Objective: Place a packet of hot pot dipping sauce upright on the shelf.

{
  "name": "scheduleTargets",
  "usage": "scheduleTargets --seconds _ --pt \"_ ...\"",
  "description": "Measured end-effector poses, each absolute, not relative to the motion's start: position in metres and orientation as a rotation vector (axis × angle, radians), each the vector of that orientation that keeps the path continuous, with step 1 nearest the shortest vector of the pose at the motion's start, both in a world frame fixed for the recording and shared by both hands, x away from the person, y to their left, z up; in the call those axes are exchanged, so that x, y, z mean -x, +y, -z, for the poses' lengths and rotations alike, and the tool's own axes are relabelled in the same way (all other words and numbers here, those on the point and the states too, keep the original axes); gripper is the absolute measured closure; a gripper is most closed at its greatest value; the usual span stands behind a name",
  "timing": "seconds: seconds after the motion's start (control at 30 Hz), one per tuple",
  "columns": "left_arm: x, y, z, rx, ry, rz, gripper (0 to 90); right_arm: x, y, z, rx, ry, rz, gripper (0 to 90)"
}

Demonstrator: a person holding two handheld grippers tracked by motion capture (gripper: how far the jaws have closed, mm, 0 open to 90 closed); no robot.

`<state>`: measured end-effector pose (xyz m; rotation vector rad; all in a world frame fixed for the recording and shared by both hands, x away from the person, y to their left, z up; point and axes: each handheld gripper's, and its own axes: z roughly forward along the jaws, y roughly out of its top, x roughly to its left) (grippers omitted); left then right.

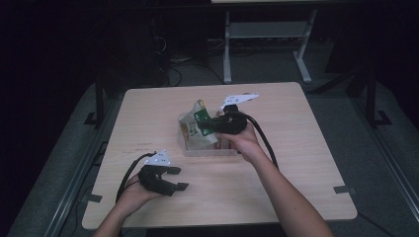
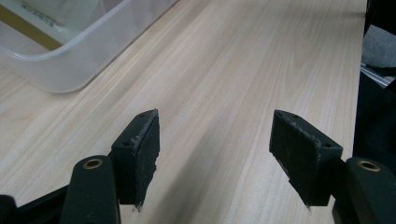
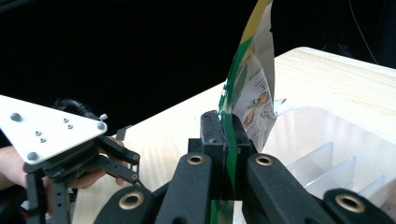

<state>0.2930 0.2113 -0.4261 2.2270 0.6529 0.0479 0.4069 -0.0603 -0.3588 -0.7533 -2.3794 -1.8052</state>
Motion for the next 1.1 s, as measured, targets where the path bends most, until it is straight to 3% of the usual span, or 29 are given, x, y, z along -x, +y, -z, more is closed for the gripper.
scheduleTargets --seconds 0.5,1.1 --pt "-0.294 0.21 0.427 -2.248 0.632 -0.048 32.4 -0.409 -0.046 0.367 0.768 -2.476 1.746 88.3" --pt "-0.294 0.209 0.427 -2.246 0.634 -0.046 32.4 -0.406 -0.048 0.363 0.773 -2.538 1.739 76.7"
